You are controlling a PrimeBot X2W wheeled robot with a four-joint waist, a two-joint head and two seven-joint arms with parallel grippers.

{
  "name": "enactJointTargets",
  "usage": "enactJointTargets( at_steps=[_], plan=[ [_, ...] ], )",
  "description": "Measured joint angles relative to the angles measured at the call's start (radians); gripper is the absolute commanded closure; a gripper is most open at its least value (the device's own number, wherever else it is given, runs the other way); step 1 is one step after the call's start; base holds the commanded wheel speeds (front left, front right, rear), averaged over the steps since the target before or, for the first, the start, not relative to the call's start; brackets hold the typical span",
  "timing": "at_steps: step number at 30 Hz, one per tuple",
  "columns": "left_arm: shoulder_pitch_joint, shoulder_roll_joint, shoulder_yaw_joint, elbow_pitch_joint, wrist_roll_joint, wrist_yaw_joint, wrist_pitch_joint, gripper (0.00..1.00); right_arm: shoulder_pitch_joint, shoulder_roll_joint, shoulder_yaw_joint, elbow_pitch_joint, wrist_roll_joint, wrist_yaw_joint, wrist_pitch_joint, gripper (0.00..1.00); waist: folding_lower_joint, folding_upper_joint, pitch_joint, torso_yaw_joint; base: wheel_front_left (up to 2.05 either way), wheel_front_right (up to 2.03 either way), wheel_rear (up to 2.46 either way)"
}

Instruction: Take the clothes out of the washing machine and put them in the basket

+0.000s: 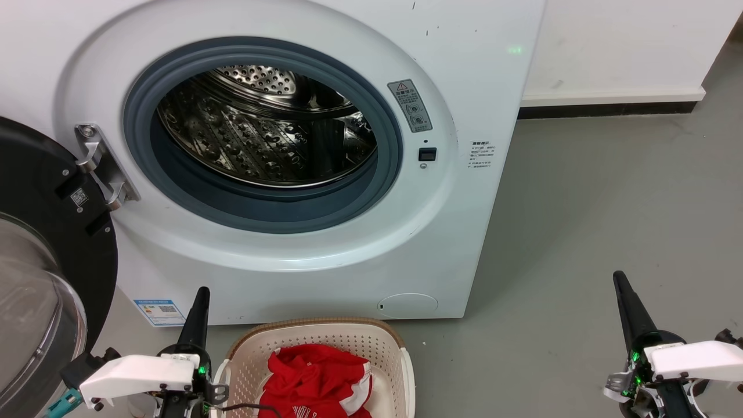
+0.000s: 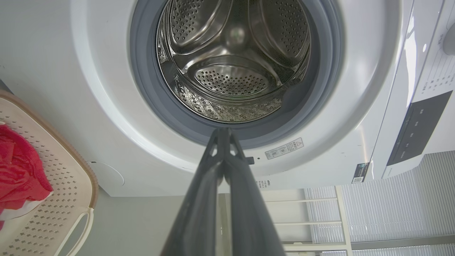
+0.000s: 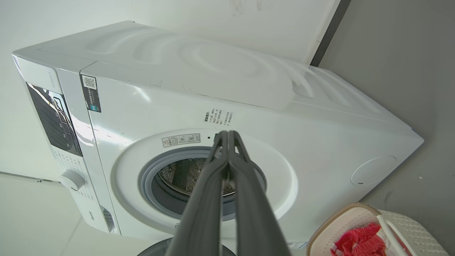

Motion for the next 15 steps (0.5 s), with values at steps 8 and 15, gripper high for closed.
enactJointTargets(
  at_steps=[8, 15],
  plan=[
    [-0.013, 0.0, 0.004, 0.012, -0.066, -0.008, 0.018, 1.0, -0.012, 0.0, -0.005, 0.009, 0.069, 0.0, 0.016, 1.0, 0.0, 0.0, 0.0, 0.003, 0.0, 0.0, 0.0],
    [-0.024, -0.001, 0.008, 0.02, -0.119, -0.01, 0.031, 1.0, -0.021, 0.001, -0.01, 0.015, 0.126, 0.0, 0.03, 1.0, 0.0, 0.0, 0.0, 0.006, 0.0, 0.0, 0.0]
  ],
)
